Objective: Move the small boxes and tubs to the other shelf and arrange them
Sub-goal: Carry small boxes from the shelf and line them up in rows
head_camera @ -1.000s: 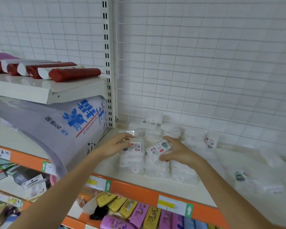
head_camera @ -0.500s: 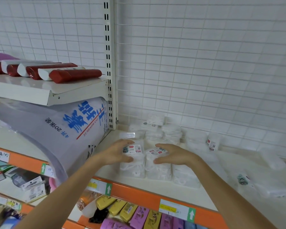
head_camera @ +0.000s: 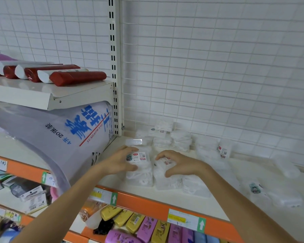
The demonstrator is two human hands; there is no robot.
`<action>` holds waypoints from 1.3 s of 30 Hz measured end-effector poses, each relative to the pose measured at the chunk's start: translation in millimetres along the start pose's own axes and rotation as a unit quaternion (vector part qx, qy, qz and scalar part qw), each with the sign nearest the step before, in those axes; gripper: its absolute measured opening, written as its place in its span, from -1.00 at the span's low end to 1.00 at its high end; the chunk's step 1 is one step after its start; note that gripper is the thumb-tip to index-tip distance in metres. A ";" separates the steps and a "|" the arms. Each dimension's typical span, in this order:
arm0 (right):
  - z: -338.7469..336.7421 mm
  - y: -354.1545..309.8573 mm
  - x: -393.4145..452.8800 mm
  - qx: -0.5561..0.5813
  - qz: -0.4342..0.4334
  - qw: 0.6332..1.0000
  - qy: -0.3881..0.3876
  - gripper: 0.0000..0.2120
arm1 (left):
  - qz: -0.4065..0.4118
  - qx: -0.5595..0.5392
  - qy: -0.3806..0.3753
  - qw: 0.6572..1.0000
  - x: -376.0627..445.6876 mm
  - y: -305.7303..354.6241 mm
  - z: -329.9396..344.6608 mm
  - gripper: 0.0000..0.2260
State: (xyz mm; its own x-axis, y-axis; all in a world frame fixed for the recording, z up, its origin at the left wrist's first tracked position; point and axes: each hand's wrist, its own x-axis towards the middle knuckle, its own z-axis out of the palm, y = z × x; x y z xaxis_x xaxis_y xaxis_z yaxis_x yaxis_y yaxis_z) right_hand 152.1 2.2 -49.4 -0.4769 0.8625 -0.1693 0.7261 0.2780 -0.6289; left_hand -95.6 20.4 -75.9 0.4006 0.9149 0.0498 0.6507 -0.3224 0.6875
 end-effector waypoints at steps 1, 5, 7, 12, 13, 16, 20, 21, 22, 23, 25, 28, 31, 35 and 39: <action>3.3 -0.5 0.1 0.012 -0.008 1.000 0.027 -0.59 | 0.000 -0.001 0.000 1.000 0.3 -0.1 1.1 -0.41; 12.9 -3.6 1.2 -0.003 -0.016 0.993 0.115 -0.61 | -0.005 0.005 -0.008 1.000 1.0 0.3 3.5 -0.38; 12.4 -4.3 -0.6 -0.025 0.002 0.993 0.113 -0.42 | -0.008 0.010 -0.011 1.000 0.1 0.2 3.1 -0.37; 5.8 -3.9 -6.8 -0.094 0.099 0.983 0.121 -0.17 | -0.005 0.017 -0.014 1.000 0.1 -0.1 -0.9 -0.40; 5.6 -3.0 -7.1 -0.104 0.113 0.980 0.124 -0.20 | -0.006 0.015 -0.015 1.000 0.1 -0.9 -1.3 -0.41; 6.7 -0.6 -8.0 -0.109 0.112 0.977 0.143 -0.38 | -0.002 0.016 -0.009 1.000 0.5 -3.7 -2.8 -0.40; 4.0 -0.1 -15.3 -0.070 0.081 0.978 0.179 -0.32 | 0.021 0.044 0.035 0.998 2.6 -2.2 -7.0 -0.39; 1.9 -0.1 -19.0 -0.071 0.071 0.976 0.194 -0.32 | 0.027 0.058 0.052 0.997 2.0 -1.2 -7.8 -0.39; -0.6 0.6 -23.6 -0.080 0.059 0.973 0.210 -0.32 | 0.032 0.071 0.073 0.994 2.1 -0.5 -8.8 -0.38; -3.6 1.3 -30.5 -0.094 0.048 0.968 0.228 -0.32 | 0.034 0.080 0.095 0.992 1.6 -0.3 -10.0 -0.36; -9.9 3.2 -49.4 -0.122 0.030 0.955 0.269 -0.34 | 0.043 0.081 0.131 0.987 -1.0 3.0 -13.1 -0.33; -14.3 11.8 -90.4 -0.141 0.013 0.935 0.326 -0.36 | 0.113 0.084 0.179 0.974 -10.0 18.4 -10.5 -0.36; -8.4 26.3 -139.3 -0.116 0.024 0.925 0.362 -0.35 | 0.191 0.088 0.208 0.955 -25.0 39.4 6.1 -0.41; 3.9 54.9 -210.2 -0.100 0.072 0.916 0.382 -0.39 | 0.236 0.049 0.160 0.957 -32.5 65.7 46.9 -0.39; 20.6 82.4 -290.5 -0.087 0.132 0.895 0.418 -0.40 | 0.272 0.020 0.102 0.957 -27.8 108.1 112.3 -0.39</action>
State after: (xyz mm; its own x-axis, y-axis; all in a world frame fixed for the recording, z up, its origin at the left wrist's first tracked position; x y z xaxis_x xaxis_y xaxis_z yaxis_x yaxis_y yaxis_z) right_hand 340.3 -234.1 -67.7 0.2068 0.9027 0.3773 0.8596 0.0165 -0.5106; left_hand 36.0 -67.3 -84.3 0.5547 0.6367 0.5356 0.4086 -0.7692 0.4913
